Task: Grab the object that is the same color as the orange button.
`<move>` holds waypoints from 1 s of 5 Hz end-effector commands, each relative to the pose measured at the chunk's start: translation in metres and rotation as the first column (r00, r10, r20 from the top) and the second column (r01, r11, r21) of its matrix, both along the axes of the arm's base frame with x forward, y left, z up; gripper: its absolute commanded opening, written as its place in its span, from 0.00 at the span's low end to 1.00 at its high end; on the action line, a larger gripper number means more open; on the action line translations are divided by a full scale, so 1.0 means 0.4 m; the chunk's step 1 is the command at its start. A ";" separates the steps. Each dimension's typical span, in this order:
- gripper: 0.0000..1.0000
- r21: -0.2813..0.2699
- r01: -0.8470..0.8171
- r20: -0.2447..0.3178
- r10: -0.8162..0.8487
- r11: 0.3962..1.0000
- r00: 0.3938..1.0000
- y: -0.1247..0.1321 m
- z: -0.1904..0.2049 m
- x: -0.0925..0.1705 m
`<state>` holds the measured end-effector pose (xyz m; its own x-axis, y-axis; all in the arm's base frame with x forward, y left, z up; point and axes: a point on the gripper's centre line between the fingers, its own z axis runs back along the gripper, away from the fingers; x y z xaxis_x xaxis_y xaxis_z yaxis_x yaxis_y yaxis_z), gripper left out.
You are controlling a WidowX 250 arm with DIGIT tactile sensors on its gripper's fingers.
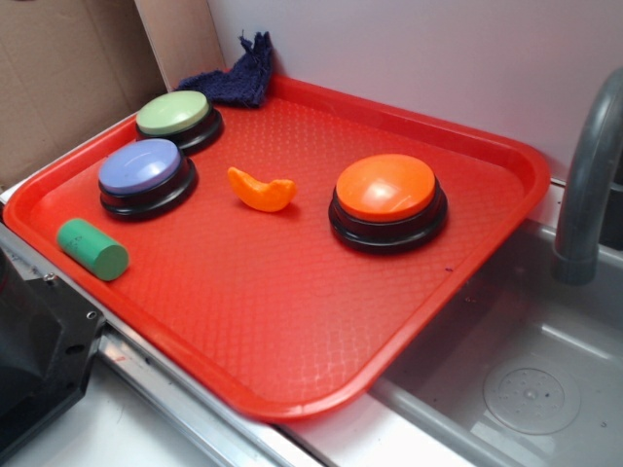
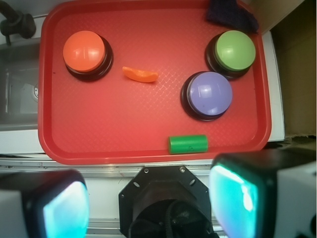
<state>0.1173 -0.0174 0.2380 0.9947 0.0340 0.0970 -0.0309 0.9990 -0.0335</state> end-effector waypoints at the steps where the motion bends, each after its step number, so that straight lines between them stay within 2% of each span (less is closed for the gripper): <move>1: 1.00 0.000 0.000 0.000 0.000 1.000 1.000 0.000 0.000 0.000; 2: 1.00 0.007 0.219 -0.087 -0.218 0.976 0.972 -0.025 -0.125 0.125; 3: 1.00 -0.006 0.363 -0.071 -0.363 0.932 0.929 -0.006 -0.213 0.211; 4: 1.00 0.045 0.492 -0.091 -0.487 0.869 0.869 0.035 -0.284 0.260; 5: 1.00 0.076 0.665 -0.066 -0.661 0.743 0.747 0.034 -0.357 0.294</move>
<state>0.2293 -0.0008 0.0874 0.7750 -0.6319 0.0066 0.6317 0.7750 0.0189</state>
